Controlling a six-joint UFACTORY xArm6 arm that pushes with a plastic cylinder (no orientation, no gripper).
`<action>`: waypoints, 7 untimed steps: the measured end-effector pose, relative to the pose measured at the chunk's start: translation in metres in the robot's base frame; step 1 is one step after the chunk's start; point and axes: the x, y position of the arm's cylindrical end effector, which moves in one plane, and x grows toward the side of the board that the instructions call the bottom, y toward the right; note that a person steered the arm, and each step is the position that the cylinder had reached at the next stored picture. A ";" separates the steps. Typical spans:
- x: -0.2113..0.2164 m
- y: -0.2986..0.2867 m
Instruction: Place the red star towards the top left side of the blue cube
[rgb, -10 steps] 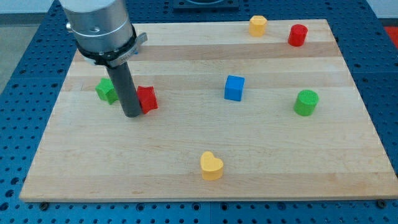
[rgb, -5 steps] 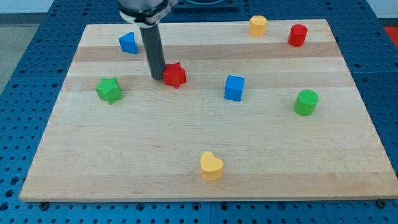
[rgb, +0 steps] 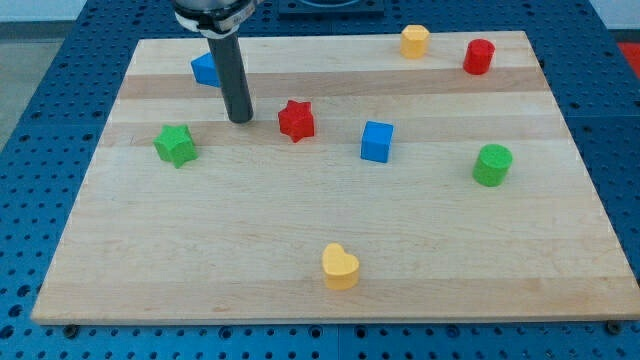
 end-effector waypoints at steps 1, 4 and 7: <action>0.023 0.030; 0.020 0.098; -0.037 0.101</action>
